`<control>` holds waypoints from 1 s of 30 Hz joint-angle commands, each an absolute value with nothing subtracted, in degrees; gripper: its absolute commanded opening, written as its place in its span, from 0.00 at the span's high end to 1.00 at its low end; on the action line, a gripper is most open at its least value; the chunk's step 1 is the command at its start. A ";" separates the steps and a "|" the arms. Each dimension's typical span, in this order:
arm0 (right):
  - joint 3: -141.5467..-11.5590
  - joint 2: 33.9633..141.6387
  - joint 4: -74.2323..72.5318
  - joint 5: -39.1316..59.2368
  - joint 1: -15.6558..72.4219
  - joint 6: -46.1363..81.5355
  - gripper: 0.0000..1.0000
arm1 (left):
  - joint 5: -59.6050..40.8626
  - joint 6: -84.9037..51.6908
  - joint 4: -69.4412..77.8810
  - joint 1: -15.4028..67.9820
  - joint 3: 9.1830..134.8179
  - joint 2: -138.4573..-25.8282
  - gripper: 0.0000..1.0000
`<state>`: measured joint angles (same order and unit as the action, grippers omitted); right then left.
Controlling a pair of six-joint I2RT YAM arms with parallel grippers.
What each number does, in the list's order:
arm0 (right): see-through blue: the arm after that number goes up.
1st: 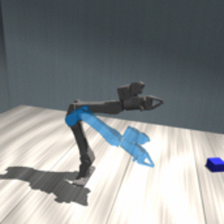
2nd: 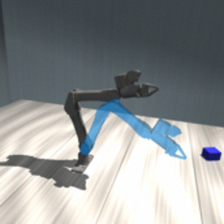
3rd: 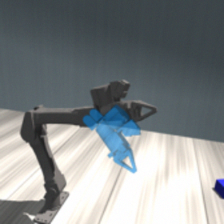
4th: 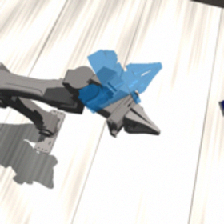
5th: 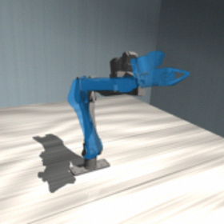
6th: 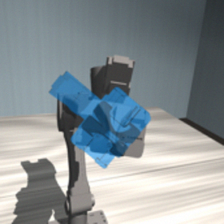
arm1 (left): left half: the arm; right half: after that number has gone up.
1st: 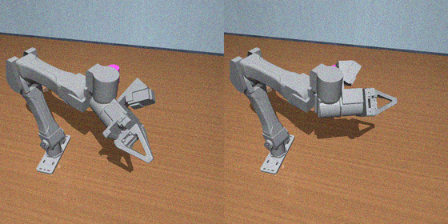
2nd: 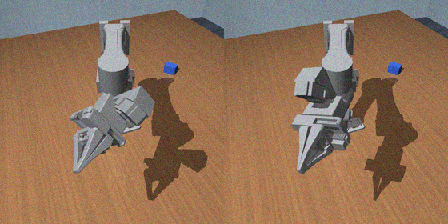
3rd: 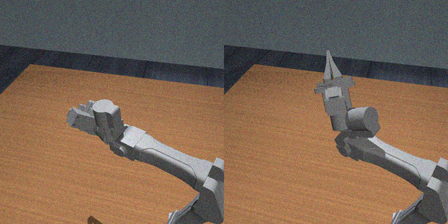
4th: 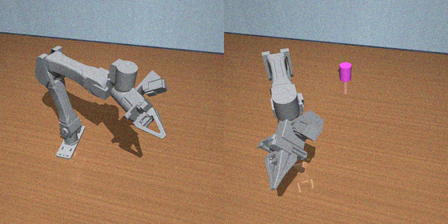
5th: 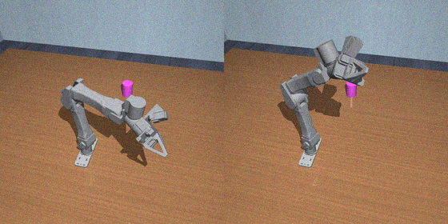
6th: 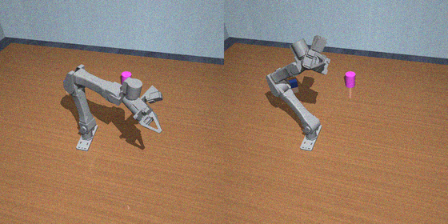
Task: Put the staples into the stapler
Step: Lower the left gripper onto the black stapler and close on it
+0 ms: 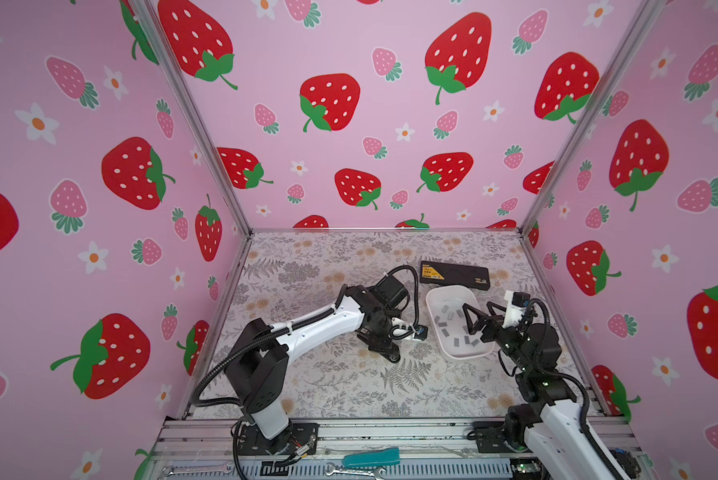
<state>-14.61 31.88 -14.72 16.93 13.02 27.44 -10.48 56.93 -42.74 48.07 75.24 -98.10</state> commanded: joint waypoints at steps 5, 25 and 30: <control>-18.18 32.08 -11.44 11.76 13.28 23.29 0.01 | -10.65 59.67 -44.06 49.14 76.99 -99.14 0.29; -18.98 28.95 -8.17 11.22 13.33 22.49 0.01 | -3.93 58.59 -46.30 51.04 79.19 -106.05 0.39; -19.09 29.88 -8.18 11.23 13.29 22.50 0.01 | -4.28 58.53 -46.99 51.07 79.88 -106.70 0.43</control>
<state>-17.41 29.76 -8.73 11.81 13.02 22.83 -4.45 58.08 -44.62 50.81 77.89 -106.15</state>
